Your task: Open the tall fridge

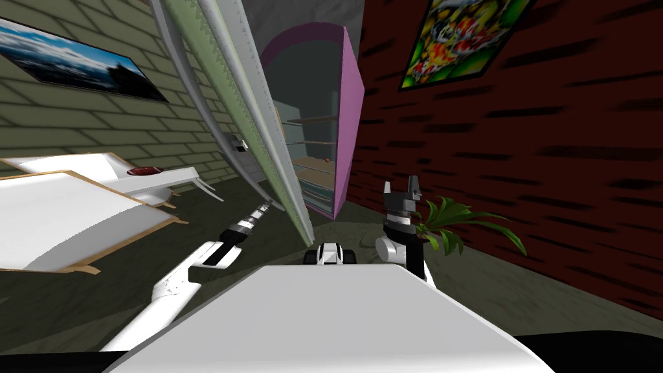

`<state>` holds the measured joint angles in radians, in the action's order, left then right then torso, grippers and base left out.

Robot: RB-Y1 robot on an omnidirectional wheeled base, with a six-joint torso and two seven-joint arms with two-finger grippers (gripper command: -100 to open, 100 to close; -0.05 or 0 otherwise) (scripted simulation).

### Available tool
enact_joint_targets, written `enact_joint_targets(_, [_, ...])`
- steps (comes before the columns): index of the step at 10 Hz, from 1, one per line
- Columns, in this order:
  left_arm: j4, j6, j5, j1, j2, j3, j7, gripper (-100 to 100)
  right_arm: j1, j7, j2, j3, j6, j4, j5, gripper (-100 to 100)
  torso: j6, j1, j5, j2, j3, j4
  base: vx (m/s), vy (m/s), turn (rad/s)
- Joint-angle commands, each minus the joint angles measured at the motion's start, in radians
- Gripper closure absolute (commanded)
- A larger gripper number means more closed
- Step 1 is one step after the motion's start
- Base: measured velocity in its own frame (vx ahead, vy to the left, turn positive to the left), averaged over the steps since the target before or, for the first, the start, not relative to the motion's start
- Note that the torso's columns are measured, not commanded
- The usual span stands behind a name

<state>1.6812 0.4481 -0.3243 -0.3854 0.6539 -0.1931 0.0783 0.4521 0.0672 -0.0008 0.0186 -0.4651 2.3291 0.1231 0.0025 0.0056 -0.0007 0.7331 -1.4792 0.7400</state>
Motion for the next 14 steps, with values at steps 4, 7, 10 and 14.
enact_joint_targets(4, [0.037, 0.062, -0.004, -0.022, 0.034, 0.031, 0.021, 100, 0.0, 0.0, 0.0, 0.0, 0.0, 0.0, 0.0, 0, 0.006, -0.005, -0.003, -0.012, -0.008, -0.002, -0.04, 0.269, -0.019])
enact_joint_targets(7, [0.048, 0.083, -0.006, -0.032, 0.044, 0.043, 0.027, 100, 0.0, 0.0, 0.0, 0.0, 0.0, 0.0, 0.0, 0, 0.004, -0.002, -0.003, -0.008, -0.006, 0.0, -0.058, 0.249, -0.028])
enact_joint_targets(10, [0.07, 0.126, -0.01, -0.052, 0.063, 0.066, 0.039, 100, 0.0, 0.0, 0.0, 0.0, 0.0, 0.0, 0.0, 0, 0.006, -0.005, -0.001, -0.006, -0.005, -0.001, -0.072, 0.293, -0.046])
enact_joint_targets(14, [0.092, 0.169, -0.013, -0.071, 0.082, 0.09, 0.051, 100, 0.0, 0.0, 0.0, 0.0, 0.0, 0.0, 0.0, 0, 0.004, -0.019, -0.002, 0.007, 0.004, -0.002, -0.077, 0.279, -0.009])
